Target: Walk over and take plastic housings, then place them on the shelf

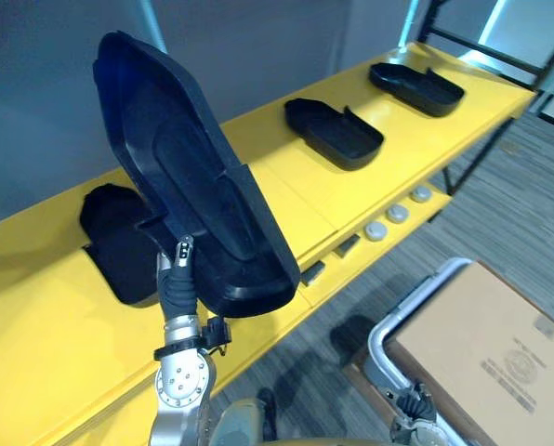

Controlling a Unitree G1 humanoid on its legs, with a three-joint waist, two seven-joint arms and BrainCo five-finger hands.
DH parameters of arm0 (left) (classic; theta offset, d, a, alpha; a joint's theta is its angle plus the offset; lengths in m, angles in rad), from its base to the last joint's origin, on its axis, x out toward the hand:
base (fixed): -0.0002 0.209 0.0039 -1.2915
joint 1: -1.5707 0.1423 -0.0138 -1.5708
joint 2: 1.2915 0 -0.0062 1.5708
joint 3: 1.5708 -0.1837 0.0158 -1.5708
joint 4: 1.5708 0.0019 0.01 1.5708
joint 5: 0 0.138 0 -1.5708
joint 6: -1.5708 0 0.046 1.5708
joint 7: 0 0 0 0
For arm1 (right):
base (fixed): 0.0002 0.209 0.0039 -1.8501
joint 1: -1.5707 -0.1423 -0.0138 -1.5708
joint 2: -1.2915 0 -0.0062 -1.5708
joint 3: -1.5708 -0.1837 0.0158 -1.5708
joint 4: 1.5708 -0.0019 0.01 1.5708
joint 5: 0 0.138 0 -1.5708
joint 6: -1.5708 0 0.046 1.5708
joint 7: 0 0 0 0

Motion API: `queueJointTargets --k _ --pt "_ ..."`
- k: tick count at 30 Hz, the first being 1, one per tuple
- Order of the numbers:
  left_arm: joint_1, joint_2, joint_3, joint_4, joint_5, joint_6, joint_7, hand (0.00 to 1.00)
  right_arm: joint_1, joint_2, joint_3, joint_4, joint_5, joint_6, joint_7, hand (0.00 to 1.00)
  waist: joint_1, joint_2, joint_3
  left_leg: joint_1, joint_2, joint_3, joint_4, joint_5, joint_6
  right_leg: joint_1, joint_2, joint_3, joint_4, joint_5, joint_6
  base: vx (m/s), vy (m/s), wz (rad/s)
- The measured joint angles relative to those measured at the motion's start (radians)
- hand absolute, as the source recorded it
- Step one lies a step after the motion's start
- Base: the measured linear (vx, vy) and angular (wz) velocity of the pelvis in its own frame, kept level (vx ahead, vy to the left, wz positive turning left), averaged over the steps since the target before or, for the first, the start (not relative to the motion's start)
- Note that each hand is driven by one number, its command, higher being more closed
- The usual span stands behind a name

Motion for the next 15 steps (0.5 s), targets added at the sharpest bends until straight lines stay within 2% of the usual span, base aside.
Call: queueJointTargets --k 1,2,3,5,6,7,8,9,10,11,12,13,14,15 --pt "-0.005 0.001 0.0 0.0 0.0 0.0 0.001 1.0 0.0 0.006 0.002 0.0 -0.004 0.001 0.004 0.0 0.0 -0.001 0.0 0.007 -0.003 -0.022 -0.004 0.0 0.0 -0.024 0.028 0.071 0.006 -0.027 0.008 0.06 -0.087 0.99" --pt "-0.013 0.001 -0.001 0.001 0.0 0.0 0.002 1.0 -0.003 0.02 0.008 -0.001 -0.007 0.001 0.01 0.0 -0.001 -0.001 -0.001 0.028 -0.007 -0.065 -0.021 0.009 -0.004 -0.071 0.084 0.202 0.005 -0.065 0.02 0.08 -0.105 1.02" --pt "-0.027 0.001 -0.007 0.004 0.0 -0.001 0.002 1.0 -0.004 0.031 0.023 -0.005 -0.006 0.001 0.012 0.0 -0.01 0.001 -0.004 0.037 -0.017 -0.116 -0.039 0.019 -0.015 -0.117 0.129 0.283 -0.004 -0.088 0.028 0.08 -0.164 1.12" --pt "-0.045 -0.001 -0.017 0.015 0.0 -0.008 0.003 1.0 -0.004 0.031 0.038 -0.021 -0.006 0.0 0.018 0.0 -0.025 0.001 -0.005 0.051 -0.02 -0.184 -0.059 0.037 -0.028 -0.171 0.173 0.358 -0.01 -0.094 0.037 0.06 -0.196 1.26" --pt "-0.052 0.0 -0.023 0.025 0.001 -0.013 0.003 1.0 -0.003 0.033 0.048 -0.045 -0.006 -0.002 0.03 0.0 -0.042 0.001 -0.01 0.047 -0.023 -0.232 -0.071 0.05 -0.051 -0.189 0.189 0.387 -0.062 -0.087 0.044 0.0 -0.248 1.69" --pt "-0.057 0.01 -0.034 0.028 0.001 -0.015 0.004 1.0 -0.001 0.04 0.056 -0.065 -0.005 -0.005 0.036 0.0 -0.047 -0.027 -0.023 0.043 -0.05 -0.269 -0.076 0.057 -0.074 -0.184 0.17 0.392 -0.184 -0.046 0.053 0.0 -0.277 1.57" --pt "-0.059 0.013 -0.038 0.037 0.003 -0.02 0.003 1.0 -0.006 0.042 0.063 -0.065 -0.005 -0.004 0.037 0.0 -0.048 -0.043 -0.03 0.045 -0.062 -0.288 -0.077 0.06 -0.083 -0.177 0.151 0.38 -0.187 0.001 0.082 0.03 -0.317 1.49" --pt "-0.047 0.008 -0.046 0.057 0.009 -0.021 0.0 1.0 -0.006 0.034 0.059 -0.067 -0.004 -0.004 0.035 0.0 -0.041 -0.033 -0.049 0.05 -0.041 -0.298 -0.094 0.065 -0.09 -0.157 0.156 0.312 -0.211 -0.009 0.078 0.12 -0.345 1.28" --pt "-0.033 0.005 -0.049 0.057 0.012 -0.021 0.001 1.0 -0.025 0.025 0.049 -0.071 -0.004 -0.009 0.035 0.0 -0.04 -0.001 -0.062 0.043 0.001 -0.279 -0.111 0.084 -0.114 -0.134 0.173 0.261 -0.234 0.003 0.058 0.14 -0.38 1.18" --pt "-0.032 0.0 -0.049 0.057 0.012 -0.022 0.001 1.0 -0.033 0.018 0.049 -0.069 -0.004 -0.012 0.035 0.0 -0.039 0.015 -0.064 0.043 0.014 -0.274 -0.122 0.098 -0.13 -0.122 0.182 0.239 -0.244 0.004 0.056 0.13 -0.312 0.88" --pt "-0.031 -0.011 -0.045 0.057 0.012 -0.022 0.0 1.0 -0.05 0.017 0.05 -0.066 -0.003 -0.012 0.036 0.0 -0.025 0.03 -0.071 0.047 0.037 -0.257 -0.146 0.118 -0.16 -0.103 0.192 0.214 -0.258 0.006 0.053 0.1 -0.246 0.5" --pt "-0.031 -0.011 -0.05 0.054 0.011 -0.029 -0.001 1.0 -0.065 0.023 0.05 -0.066 -0.003 -0.015 0.036 0.0 -0.01 0.033 -0.074 0.054 0.055 -0.24 -0.166 0.127 -0.16 -0.086 0.208 0.198 -0.281 0.01 0.047 0.09 -0.162 0.36" --pt "-0.031 -0.011 -0.05 0.054 0.011 -0.034 -0.001 1.0 -0.072 0.027 0.05 -0.067 -0.004 -0.019 0.036 0.0 -0.008 0.031 -0.075 0.055 0.061 -0.239 -0.172 0.14 -0.159 -0.078 0.215 0.191 -0.289 0.012 0.044 0.09 -0.135 0.16" --pt "-0.025 -0.01 -0.05 0.054 0.01 -0.037 -0.002 1.0 -0.079 0.04 0.049 -0.067 -0.003 -0.022 0.036 0.0 0.003 0.018 -0.083 0.057 0.068 -0.236 -0.182 0.149 -0.159 -0.074 0.222 0.189 -0.301 0.016 0.041 0.07 -0.074 0.04"
